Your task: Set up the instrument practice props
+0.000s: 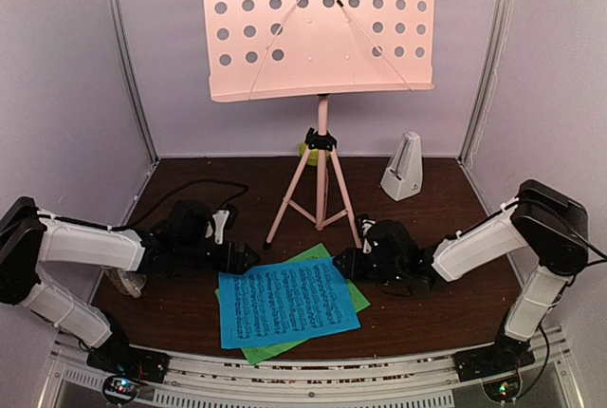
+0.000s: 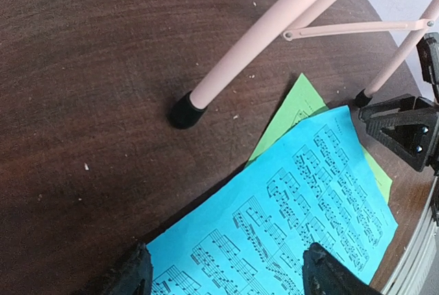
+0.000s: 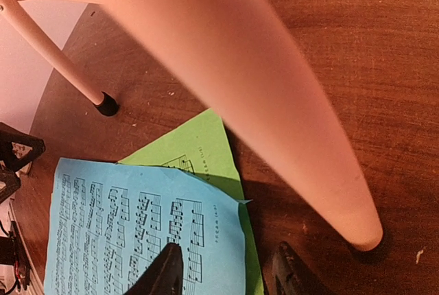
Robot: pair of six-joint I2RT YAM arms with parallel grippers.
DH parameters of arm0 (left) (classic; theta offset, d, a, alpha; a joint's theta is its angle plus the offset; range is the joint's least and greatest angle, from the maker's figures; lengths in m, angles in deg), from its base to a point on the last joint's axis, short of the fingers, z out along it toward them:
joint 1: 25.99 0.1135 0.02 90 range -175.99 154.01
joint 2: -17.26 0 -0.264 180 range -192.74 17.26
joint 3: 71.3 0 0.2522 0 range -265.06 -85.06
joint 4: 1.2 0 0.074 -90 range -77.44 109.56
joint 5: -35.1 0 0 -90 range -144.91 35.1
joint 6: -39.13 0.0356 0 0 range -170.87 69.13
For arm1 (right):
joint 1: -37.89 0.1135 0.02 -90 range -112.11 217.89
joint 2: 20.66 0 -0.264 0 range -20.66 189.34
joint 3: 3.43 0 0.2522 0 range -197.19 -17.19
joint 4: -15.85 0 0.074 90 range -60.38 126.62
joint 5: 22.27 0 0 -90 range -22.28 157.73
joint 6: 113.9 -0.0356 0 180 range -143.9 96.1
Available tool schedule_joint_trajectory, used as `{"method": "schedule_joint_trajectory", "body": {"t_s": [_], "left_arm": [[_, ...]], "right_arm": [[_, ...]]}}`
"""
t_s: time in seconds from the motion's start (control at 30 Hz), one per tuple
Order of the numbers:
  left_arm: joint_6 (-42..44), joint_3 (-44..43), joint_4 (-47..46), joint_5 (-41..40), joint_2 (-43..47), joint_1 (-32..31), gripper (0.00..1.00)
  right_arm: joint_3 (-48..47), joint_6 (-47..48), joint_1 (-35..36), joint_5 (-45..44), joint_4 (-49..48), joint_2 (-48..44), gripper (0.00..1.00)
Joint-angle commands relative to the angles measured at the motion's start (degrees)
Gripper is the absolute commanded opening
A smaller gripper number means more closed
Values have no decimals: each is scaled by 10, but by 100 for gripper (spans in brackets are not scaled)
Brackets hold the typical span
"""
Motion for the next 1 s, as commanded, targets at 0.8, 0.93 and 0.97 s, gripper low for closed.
{"method": "schedule_joint_trajectory", "body": {"t_s": [0.8, 0.93, 0.97], "left_arm": [[-2, -15, -69, 23, -60, -2, 78], [-2, -14, -68, 21, -60, -2, 78], [-1, -14, -68, 22, -60, -2, 78]], "right_arm": [[-32, -26, 5, 11, -51, 70, 29], [-16, -34, 5, 14, -72, 66, 21], [-11, -36, 5, 14, -78, 63, 19]]}}
